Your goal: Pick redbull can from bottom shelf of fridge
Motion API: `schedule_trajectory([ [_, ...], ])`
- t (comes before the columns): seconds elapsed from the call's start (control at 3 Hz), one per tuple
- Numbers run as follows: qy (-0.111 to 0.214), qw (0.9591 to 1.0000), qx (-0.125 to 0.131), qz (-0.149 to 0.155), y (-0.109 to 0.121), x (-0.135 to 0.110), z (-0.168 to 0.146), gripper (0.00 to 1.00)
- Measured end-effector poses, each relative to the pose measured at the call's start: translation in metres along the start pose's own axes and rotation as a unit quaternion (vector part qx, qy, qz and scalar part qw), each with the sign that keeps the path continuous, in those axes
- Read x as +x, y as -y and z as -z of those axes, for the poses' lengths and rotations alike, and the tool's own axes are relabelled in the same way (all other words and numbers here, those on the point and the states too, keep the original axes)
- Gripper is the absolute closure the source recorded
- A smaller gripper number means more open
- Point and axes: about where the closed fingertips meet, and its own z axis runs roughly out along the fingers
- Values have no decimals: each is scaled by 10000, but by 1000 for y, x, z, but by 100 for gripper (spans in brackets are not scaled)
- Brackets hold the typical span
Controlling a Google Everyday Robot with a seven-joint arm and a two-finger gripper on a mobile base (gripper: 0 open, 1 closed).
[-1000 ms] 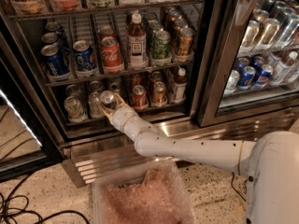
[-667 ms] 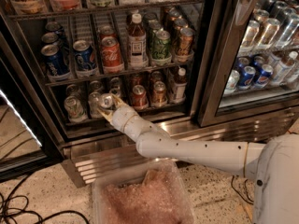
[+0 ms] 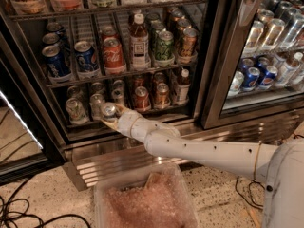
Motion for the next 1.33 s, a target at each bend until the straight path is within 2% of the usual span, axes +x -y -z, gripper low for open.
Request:
schedule_trajectory([
  [0.33,-272,9993,-238,9,-6,14,3,100],
  [0.67,-339,9988,-357,-75,-10,15,11,100],
  [1.33,-355,9985,-405,-135,-9,8,30,100],
])
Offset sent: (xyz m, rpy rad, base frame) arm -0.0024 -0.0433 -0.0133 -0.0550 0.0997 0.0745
